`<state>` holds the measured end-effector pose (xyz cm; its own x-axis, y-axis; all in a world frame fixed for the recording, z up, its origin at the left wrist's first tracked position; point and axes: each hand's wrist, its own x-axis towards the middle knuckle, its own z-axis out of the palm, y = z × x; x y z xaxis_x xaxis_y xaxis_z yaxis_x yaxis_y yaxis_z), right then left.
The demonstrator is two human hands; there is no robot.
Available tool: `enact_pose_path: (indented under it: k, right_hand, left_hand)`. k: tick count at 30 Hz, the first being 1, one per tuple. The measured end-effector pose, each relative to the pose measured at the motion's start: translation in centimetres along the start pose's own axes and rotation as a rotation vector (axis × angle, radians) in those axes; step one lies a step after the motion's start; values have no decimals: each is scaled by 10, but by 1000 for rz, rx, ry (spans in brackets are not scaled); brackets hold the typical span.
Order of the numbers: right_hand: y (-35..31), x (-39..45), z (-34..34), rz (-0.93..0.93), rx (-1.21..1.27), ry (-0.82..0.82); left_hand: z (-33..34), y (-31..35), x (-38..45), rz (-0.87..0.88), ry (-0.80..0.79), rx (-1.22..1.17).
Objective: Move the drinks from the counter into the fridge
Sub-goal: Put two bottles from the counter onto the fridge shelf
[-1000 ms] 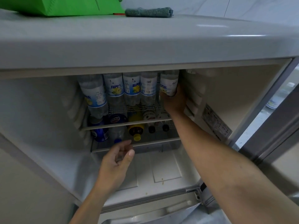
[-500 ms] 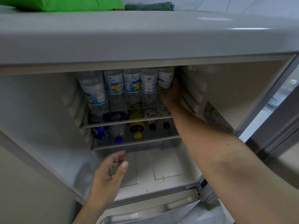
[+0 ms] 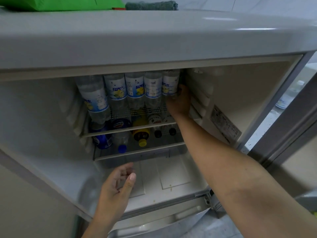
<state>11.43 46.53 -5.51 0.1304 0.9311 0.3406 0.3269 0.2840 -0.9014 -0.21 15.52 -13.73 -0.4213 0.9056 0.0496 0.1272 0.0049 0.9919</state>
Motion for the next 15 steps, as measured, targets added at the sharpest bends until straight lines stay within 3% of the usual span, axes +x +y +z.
enact_pose_path:
  k: [7, 15]
  right_hand:
    - [-15, -65, -21, -106, 204, 117]
    - [36, -227, -96, 207, 169, 1]
  left_hand:
    - [15, -29, -5, -125, -53, -13]
    - [48, -81, -42, -296, -225, 143]
